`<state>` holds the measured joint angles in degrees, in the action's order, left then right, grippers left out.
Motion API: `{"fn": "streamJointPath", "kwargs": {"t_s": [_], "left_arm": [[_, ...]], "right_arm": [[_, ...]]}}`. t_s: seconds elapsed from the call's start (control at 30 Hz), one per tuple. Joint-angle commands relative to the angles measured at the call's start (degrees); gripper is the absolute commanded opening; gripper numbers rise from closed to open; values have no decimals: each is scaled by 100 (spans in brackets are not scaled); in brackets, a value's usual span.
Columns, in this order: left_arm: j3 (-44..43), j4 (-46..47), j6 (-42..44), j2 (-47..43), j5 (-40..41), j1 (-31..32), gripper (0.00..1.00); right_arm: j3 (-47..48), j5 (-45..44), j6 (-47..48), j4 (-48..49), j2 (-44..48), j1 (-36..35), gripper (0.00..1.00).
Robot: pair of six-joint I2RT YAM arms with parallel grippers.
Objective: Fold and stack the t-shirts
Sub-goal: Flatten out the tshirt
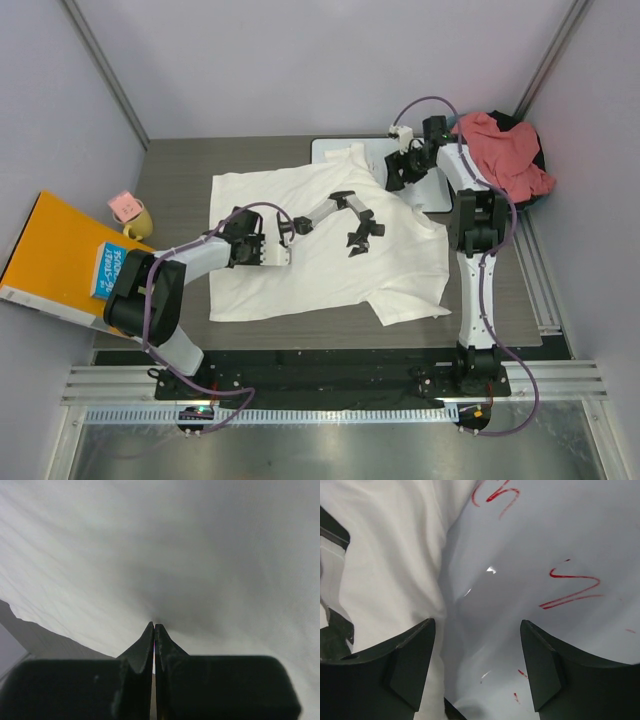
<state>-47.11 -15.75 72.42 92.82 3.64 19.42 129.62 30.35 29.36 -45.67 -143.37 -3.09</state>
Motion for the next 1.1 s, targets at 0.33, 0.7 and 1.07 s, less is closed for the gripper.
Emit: {"fn": "streamJointPath", "kwargs": {"t_s": [0.33,0.7,1.07], "left_arm": [[-518,-139,26,149,49,9,0],[-755,-236,105,386,-56,18,0],[-1010,-209,96,720,-144,36,0]], "right_arm": [[90,1175,316,-1251,-121,-218,69],[379,51,550,-733,334,-490,1],[-394,-144,2495,-2012,1479,-1887,1]]}}
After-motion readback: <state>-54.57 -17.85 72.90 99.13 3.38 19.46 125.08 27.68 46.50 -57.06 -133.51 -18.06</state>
